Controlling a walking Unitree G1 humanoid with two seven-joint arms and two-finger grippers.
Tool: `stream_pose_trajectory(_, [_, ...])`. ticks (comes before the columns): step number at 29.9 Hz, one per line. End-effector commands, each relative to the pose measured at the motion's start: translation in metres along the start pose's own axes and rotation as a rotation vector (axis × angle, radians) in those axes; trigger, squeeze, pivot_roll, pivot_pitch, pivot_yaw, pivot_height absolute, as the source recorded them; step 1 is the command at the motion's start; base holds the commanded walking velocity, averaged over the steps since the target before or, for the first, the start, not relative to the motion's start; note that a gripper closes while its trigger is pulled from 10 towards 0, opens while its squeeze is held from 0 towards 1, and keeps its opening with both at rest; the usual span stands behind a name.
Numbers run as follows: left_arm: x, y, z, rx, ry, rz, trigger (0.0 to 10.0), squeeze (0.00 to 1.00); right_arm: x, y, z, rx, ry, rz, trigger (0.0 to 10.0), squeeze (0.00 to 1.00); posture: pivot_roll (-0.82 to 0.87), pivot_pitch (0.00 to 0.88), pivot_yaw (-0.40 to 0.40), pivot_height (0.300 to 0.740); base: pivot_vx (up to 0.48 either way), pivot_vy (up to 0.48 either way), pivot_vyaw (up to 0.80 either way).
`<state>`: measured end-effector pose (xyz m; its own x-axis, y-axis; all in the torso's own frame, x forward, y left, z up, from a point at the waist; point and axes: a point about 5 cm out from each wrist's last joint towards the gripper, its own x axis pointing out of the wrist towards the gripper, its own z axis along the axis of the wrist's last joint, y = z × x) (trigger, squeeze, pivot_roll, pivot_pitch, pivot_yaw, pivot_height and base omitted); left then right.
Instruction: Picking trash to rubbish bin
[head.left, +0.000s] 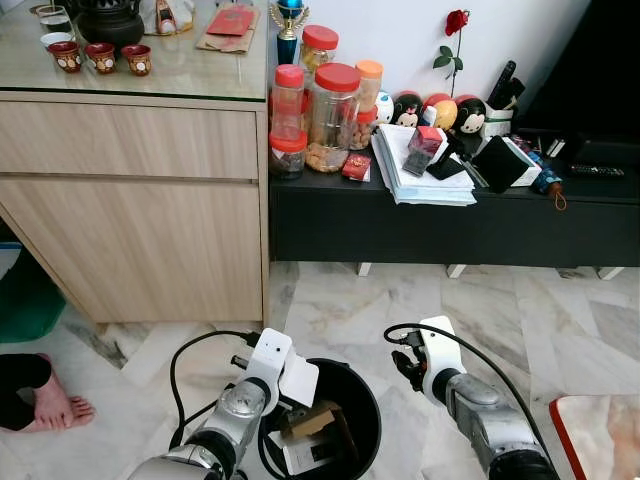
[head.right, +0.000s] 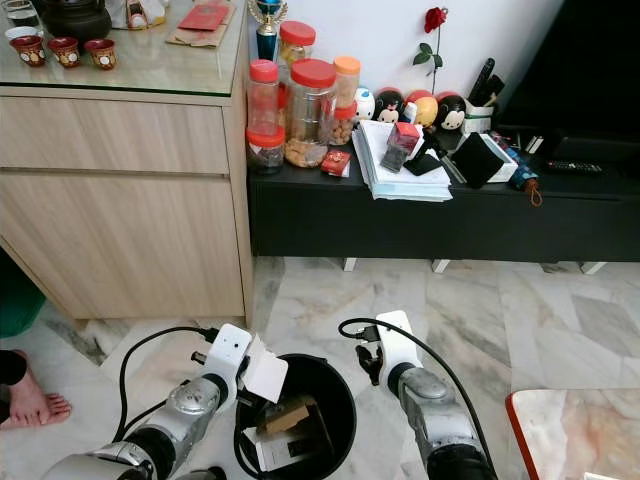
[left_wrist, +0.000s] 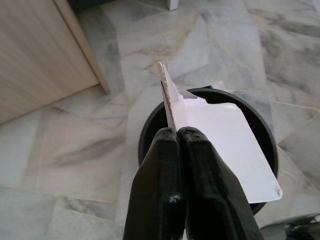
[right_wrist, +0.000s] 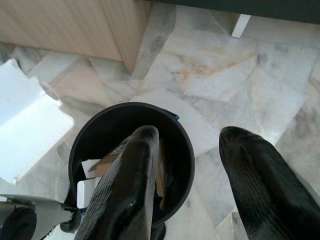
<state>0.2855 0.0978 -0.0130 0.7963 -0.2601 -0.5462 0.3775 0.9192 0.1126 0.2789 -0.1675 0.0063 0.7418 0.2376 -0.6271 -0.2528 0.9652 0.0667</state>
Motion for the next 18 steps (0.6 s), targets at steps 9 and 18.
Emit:
stream_pose_trajectory(9, [0.0009, -0.0122, -0.0003, -0.009, 0.01, -0.064, 10.0, 1.0, -0.0021, -0.0006, 0.0048, 0.002, -0.017, -0.001, 10.0, 0.0, 0.09, 0.119, -0.135, 0.74, 0.0, 0.0, 0.0])
stream_pose_trajectory(18, [0.0005, -0.0117, -0.0013, -0.01, 0.011, -0.069, 10.0, 1.0, -0.0026, 0.0009, 0.0059, 0.003, -0.024, 0.001, 10.0, 0.0, 0.09, 0.119, -0.134, 0.74, 0.0, 0.0, 0.0])
